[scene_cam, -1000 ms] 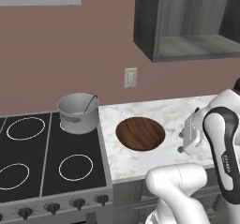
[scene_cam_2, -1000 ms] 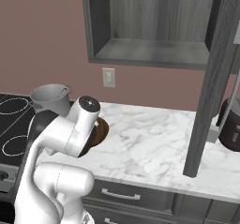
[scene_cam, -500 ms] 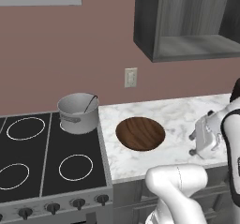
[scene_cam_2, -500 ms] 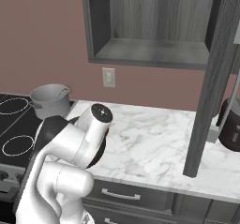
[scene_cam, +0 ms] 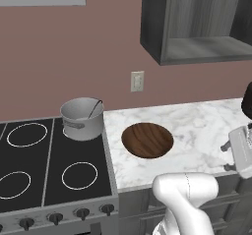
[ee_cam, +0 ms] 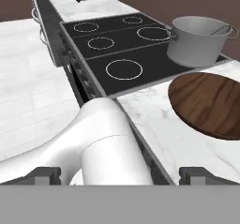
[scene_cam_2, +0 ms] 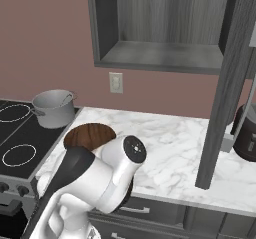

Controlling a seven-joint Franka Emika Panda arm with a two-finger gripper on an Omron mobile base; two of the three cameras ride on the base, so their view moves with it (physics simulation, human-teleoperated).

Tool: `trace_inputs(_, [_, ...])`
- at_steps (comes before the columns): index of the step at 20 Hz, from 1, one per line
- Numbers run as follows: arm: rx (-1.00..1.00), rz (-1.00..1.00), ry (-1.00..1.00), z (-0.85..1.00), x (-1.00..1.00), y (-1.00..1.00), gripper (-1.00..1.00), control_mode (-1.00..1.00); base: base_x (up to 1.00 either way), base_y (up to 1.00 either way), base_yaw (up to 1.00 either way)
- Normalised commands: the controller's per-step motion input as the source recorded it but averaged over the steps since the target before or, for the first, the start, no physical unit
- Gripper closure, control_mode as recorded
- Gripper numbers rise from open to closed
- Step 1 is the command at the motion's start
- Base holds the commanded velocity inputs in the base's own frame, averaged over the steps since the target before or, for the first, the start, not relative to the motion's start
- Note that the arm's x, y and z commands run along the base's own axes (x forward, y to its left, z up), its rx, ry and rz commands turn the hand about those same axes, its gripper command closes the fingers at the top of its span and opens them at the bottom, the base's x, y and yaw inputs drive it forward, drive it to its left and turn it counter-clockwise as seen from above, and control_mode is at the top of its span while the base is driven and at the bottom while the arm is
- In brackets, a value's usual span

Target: Open the cabinet and move the ladle to the pot. Then close the cabinet.

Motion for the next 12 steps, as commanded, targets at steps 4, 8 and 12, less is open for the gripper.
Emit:
trace_inputs(4, [0.08, 0.00, -0.16, -0.13, -0.20, -0.12, -1.00, -1.00, 0.00, 0.00, 0.00])
trace_inputs(8, [0.10, 0.00, -0.14, -0.05, -0.01, -0.10, -1.00, -1.00, 0.00, 0.00, 0.00])
trace_inputs(12, [0.09, 0.00, -0.07, 0.00, 0.00, -0.34, -1.00, -1.00, 0.00, 0.00, 0.00])
